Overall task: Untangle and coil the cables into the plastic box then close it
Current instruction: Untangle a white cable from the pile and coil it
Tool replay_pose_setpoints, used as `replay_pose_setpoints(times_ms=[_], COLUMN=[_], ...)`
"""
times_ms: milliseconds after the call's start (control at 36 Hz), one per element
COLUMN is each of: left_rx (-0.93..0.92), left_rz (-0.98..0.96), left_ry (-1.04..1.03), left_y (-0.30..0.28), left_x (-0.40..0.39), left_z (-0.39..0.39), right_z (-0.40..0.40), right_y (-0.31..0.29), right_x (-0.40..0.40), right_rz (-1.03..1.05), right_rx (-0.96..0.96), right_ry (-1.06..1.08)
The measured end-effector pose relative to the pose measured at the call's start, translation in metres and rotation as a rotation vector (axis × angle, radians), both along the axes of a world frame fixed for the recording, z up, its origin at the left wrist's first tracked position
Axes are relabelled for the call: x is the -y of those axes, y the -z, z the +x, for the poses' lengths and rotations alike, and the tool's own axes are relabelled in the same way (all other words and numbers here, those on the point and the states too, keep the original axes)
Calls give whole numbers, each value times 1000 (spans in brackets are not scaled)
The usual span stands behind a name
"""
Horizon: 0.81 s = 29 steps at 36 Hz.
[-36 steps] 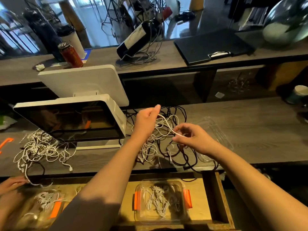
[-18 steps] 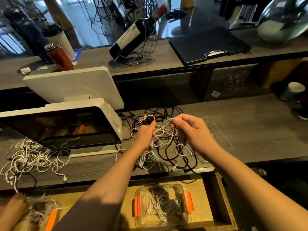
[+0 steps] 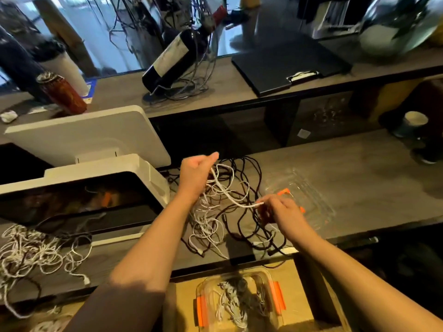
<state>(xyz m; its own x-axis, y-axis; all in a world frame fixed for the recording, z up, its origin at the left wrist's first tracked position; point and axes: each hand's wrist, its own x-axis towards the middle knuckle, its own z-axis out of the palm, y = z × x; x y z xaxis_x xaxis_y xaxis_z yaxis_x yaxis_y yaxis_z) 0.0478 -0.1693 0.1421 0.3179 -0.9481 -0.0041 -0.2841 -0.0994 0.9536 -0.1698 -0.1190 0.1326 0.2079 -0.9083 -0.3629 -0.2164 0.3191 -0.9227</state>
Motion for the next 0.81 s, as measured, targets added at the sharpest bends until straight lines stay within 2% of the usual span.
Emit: replay_pose_setpoints(times_ms=[139, 250, 306, 389, 611, 722, 806], left_rx=[189, 262, 209, 63, 93, 77, -8], left_rz=[3, 48, 51, 51, 198, 286, 254], left_ry=[158, 259, 256, 206, 96, 1, -87], left_y=[-38, -49, -47, -34, 49, 61, 50], left_x=[11, 5, -1, -9, -28, -30, -21], left_z=[-9, -24, -25, -20, -2, 3, 5], right_z=[25, 46, 51, 51, 25, 6, -6], right_y=[-21, -41, -48, -57, -66, -61, -46], right_x=[10, 19, 18, 16, 8, 2, -4], right_rz=[-167, -253, -212, -216, -260, -264, -206], right_rx=[-103, 39, 175, 246, 365, 349, 224], right_ry=[-126, -180, -171, -67, 45, 64, 72])
